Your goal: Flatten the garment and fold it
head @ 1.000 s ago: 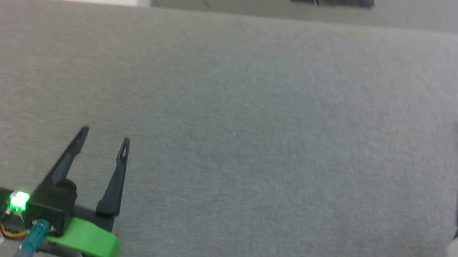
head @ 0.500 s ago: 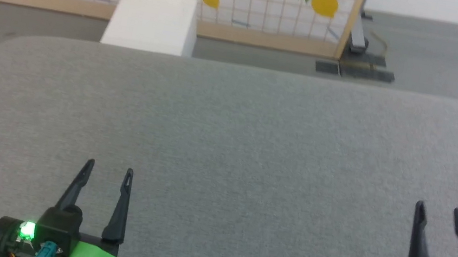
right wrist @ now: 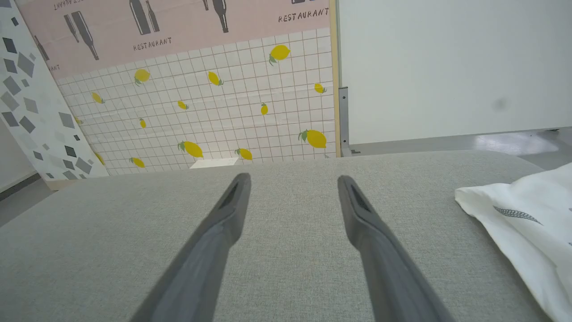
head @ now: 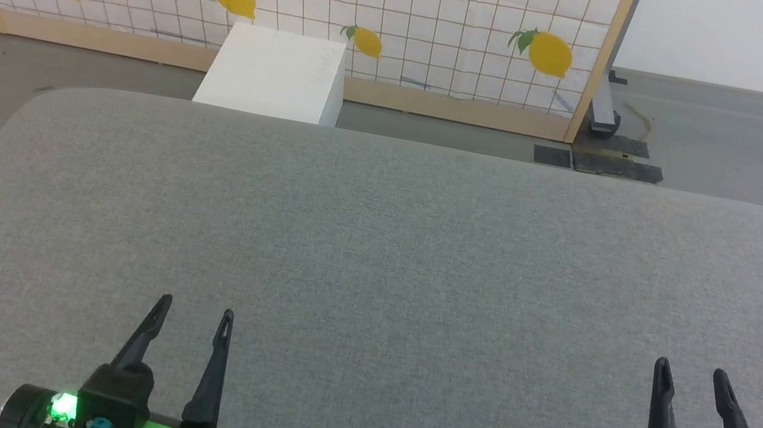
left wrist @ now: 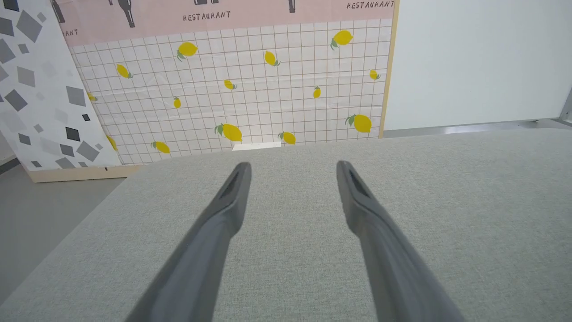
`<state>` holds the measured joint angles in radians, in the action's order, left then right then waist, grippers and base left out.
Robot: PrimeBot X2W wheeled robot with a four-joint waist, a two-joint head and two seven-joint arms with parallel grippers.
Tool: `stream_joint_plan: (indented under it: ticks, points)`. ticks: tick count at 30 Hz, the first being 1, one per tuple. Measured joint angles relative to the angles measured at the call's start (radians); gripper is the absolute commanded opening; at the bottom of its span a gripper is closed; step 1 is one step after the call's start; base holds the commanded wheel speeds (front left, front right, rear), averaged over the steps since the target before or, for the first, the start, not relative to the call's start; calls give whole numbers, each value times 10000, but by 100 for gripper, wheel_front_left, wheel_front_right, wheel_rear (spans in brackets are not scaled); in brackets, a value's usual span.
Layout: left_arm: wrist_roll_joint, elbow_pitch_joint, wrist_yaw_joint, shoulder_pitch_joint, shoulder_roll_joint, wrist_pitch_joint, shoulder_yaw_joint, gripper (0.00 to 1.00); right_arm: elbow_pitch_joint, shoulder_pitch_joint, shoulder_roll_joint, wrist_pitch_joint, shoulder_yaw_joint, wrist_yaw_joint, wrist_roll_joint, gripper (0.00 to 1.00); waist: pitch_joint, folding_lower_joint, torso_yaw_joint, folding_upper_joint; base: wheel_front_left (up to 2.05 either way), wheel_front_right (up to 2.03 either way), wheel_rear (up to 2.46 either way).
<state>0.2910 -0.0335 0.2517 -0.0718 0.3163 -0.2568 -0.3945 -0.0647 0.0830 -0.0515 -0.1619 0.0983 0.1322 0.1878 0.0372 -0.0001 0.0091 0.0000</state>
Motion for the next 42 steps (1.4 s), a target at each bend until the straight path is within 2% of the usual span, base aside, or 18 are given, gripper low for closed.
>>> stream_joint_plan:
  ticks: [8, 9, 21, 42]
  points:
    - [-21, -56, -86, -3, -309, 0, 343, 100, -128, -1, 0, -119, 25, 0, 42, 100, -95, 0, -92, 0, 0, 0, 0]
    - [-21, -82, -84, 10, -336, 2, 370, 0, -130, -1, -4, -127, 27, 0, 42, 0, -99, 0, -95, 0, 0, 0, 0]
    - [-104, -67, -150, 9, -391, 107, 493, 0, -127, -2, -2, -52, -12, 0, -15, 0, -116, 0, -96, 0, 0, 0, 0]
    - [-606, -10, -579, 24, -777, 566, 1081, 0, -15, -21, -2, 228, -173, 0, -303, 0, -161, 0, -95, 0, 0, 0, 0]
